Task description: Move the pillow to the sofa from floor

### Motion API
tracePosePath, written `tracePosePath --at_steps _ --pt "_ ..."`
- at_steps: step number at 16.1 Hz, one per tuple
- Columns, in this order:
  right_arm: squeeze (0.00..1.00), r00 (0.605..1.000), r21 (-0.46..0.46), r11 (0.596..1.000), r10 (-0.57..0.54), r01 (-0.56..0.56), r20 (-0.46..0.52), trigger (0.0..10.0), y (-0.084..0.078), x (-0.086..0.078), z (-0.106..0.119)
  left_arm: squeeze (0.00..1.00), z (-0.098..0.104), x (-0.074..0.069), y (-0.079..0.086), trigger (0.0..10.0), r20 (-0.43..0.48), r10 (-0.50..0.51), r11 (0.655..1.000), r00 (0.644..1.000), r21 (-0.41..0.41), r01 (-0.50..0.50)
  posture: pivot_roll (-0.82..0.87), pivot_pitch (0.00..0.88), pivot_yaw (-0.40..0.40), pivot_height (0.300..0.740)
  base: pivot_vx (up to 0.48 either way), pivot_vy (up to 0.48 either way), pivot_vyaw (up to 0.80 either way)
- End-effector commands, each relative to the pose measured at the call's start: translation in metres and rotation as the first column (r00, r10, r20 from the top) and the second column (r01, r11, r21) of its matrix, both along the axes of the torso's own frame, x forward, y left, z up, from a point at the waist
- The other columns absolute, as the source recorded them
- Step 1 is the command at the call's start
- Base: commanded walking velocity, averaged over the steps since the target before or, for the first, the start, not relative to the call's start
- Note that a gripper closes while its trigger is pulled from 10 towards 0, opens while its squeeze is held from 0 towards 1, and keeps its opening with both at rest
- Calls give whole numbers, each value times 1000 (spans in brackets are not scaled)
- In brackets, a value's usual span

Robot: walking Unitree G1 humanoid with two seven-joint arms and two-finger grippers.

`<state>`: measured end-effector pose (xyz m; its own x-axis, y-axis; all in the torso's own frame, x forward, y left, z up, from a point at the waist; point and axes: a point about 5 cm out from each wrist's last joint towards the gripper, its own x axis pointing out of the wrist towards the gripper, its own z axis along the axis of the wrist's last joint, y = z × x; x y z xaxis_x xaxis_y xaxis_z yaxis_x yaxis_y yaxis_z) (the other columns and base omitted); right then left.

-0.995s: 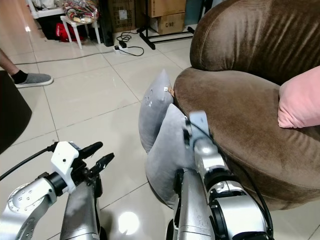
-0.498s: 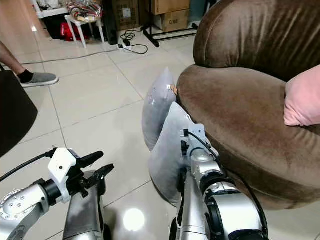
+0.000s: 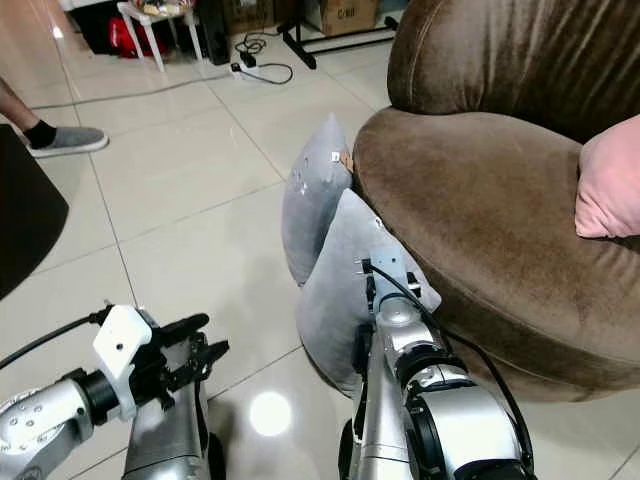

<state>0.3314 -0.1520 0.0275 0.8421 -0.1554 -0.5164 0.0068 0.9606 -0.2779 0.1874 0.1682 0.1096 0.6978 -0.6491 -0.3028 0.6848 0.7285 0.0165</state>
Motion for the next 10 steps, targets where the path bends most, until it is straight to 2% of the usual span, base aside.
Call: tracePosePath --at_steps 1,10 --pt "0 999 9 1000 7 -6 -41 0 2 -7 -9 0 2 -3 -2 10000 0 -6 1000 1000 10 6 133 144 1 430 0 0 0" --pt "0 999 47 998 34 -32 -37 0 8 -7 -9 0 1 -7 -9 10000 -11 -8 1000 1000 3 8 123 145 -8 430 0 0 0"
